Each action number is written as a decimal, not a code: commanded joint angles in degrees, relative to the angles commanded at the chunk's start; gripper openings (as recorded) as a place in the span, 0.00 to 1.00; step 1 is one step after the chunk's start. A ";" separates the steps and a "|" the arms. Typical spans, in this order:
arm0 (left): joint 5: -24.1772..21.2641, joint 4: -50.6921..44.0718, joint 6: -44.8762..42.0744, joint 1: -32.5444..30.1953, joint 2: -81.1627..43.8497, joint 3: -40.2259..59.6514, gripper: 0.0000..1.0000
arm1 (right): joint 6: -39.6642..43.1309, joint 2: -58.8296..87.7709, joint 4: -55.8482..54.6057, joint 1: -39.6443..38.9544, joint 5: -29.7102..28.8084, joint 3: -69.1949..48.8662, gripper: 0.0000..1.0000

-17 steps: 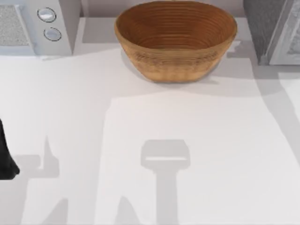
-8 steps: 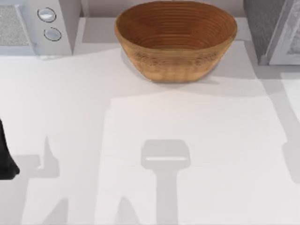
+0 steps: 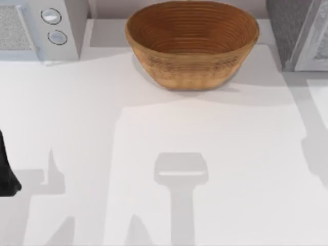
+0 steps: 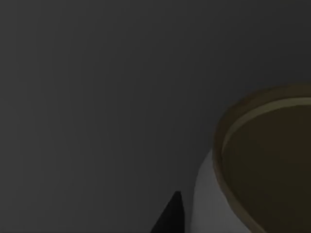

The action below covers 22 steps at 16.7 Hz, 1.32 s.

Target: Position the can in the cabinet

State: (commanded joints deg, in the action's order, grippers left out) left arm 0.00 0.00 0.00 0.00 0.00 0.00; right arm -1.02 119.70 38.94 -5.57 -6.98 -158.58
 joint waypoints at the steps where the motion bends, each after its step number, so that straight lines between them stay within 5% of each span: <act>1: 0.00 0.00 0.00 0.00 0.00 0.00 1.00 | 0.00 0.01 0.00 0.00 0.00 -0.01 0.00; 4: 0.00 0.00 0.00 0.00 0.00 0.00 1.00 | 0.00 0.01 0.00 0.00 0.00 -0.01 0.00; 17: 0.00 0.00 0.00 0.00 0.00 0.00 1.00 | 0.00 0.01 0.00 0.00 0.00 -0.01 0.98; 22: 0.00 0.00 0.00 0.00 0.00 0.00 1.00 | 0.00 0.01 0.00 0.00 0.00 -0.01 1.00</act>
State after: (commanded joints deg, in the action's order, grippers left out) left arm 0.00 0.00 0.00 0.00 0.00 0.00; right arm -1.02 119.71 38.94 -5.57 -6.97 -158.58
